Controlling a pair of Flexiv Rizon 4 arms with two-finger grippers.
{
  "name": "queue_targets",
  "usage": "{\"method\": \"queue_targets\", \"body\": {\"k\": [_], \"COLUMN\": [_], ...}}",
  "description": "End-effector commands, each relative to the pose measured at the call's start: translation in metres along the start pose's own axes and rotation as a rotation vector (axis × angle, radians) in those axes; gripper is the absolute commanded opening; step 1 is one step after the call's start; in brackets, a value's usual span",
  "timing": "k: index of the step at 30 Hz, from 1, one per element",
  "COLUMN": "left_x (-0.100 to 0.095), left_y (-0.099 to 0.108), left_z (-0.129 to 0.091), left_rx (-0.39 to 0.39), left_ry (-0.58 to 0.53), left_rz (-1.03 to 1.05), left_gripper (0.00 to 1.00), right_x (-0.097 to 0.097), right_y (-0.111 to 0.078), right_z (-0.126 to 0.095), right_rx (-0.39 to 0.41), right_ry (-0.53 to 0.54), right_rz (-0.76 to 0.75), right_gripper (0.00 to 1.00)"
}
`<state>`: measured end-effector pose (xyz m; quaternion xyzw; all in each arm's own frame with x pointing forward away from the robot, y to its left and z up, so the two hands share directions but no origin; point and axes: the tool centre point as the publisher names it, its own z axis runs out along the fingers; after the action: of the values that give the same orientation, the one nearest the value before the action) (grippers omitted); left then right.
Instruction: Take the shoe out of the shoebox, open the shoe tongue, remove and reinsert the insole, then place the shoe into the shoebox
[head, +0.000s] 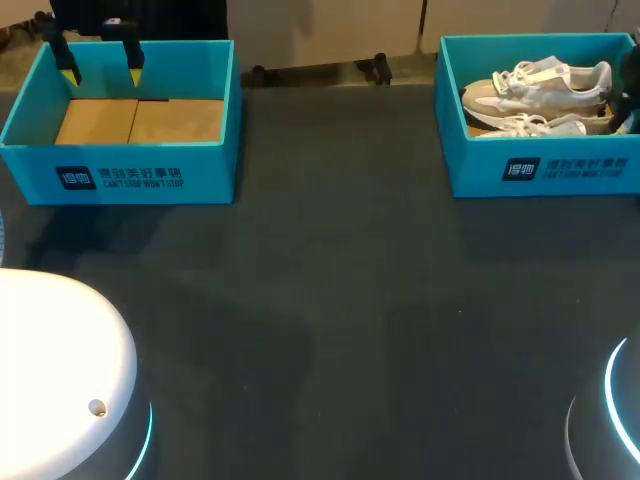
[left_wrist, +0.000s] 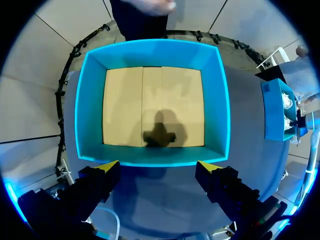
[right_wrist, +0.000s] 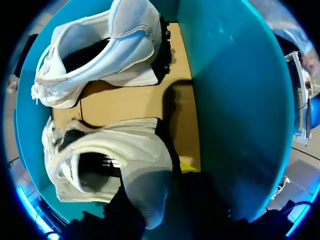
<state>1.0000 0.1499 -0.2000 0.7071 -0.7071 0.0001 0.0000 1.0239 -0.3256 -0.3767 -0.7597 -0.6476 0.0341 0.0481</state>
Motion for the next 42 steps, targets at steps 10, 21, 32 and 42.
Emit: {"method": "queue_targets", "body": {"k": [10, 21, 32, 42], "left_x": [0.0, 0.0, 0.0, 0.0], "left_y": [0.0, 0.0, 0.0, 0.0], "left_z": [0.0, 0.0, 0.0, 0.0], "left_rx": [0.0, 0.0, 0.0, 0.0], "left_ry": [0.0, 0.0, 0.0, 0.0], "left_rz": [0.0, 0.0, 0.0, 0.0], "left_gripper": [1.0, 1.0, 1.0, 1.0], "right_x": [0.01, 0.024, 0.033, 0.038], "right_y": [0.007, 0.013, 0.016, 0.008], "right_z": [-0.022, -0.083, -0.143, -0.193], "right_rx": [-0.075, -0.143, -0.174, -0.23], "right_ry": [-0.047, -0.09, -0.134, -0.192], "right_rz": [0.068, 0.102, 0.084, 0.108], "right_gripper": [0.0, 0.0, 0.0, 0.0]}}
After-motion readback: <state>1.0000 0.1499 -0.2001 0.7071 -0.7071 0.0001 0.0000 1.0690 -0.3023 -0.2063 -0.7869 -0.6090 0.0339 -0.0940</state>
